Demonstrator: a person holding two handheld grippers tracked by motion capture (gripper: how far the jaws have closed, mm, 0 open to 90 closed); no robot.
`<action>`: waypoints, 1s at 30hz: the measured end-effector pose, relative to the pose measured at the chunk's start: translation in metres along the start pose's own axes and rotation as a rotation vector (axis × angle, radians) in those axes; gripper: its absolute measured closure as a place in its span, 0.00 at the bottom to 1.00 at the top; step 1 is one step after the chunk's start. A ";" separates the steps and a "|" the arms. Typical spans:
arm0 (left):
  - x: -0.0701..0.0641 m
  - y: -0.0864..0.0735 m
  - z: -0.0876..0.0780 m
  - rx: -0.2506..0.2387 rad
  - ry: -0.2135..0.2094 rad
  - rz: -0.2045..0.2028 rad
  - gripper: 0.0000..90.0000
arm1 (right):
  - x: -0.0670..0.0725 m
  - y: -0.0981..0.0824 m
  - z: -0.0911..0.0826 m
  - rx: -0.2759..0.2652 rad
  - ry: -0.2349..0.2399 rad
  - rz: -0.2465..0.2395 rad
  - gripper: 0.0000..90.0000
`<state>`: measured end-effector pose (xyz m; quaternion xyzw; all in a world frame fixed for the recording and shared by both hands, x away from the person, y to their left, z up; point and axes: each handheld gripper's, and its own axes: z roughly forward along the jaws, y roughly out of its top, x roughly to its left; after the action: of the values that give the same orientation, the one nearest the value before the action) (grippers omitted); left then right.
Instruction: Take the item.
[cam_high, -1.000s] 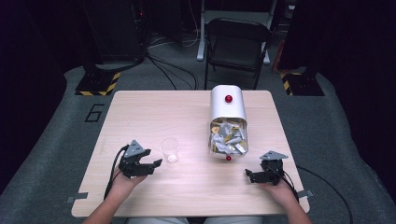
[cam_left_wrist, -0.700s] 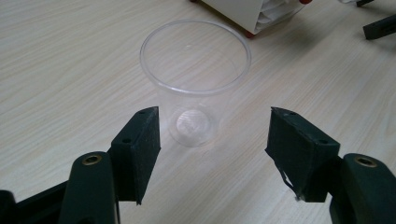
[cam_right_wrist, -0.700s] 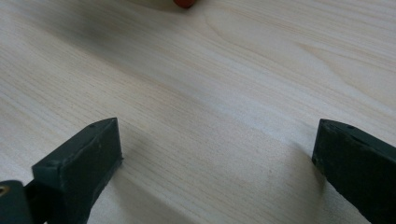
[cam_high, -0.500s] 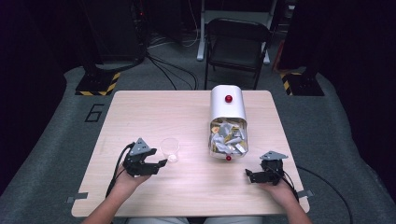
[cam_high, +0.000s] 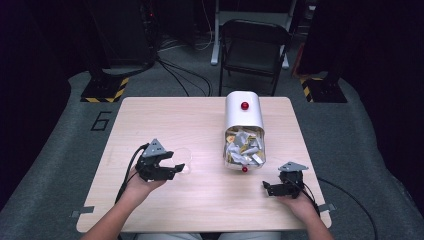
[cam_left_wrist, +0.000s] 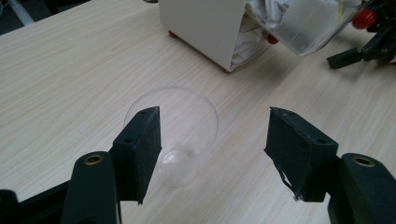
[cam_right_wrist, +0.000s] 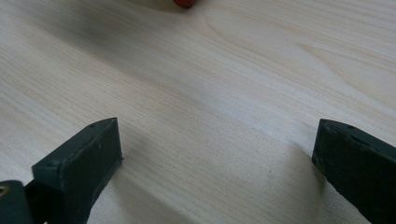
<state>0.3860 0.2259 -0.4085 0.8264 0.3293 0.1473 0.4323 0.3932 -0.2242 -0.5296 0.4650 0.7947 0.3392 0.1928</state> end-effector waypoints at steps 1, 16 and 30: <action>-0.001 0.002 0.000 -0.004 0.002 0.003 0.39 | 0.000 0.000 0.000 0.000 -0.001 -0.001 0.01; -0.012 0.030 0.003 -0.008 -0.039 0.036 0.40 | 0.000 0.000 0.000 -0.001 -0.002 0.001 0.01; -0.026 0.052 0.009 0.005 -0.084 0.076 0.40 | 0.000 0.000 0.000 0.000 0.000 -0.001 0.01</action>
<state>0.3933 0.1818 -0.3701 0.8449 0.2794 0.1279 0.4379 0.3932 -0.2243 -0.5296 0.4648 0.7949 0.3390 0.1930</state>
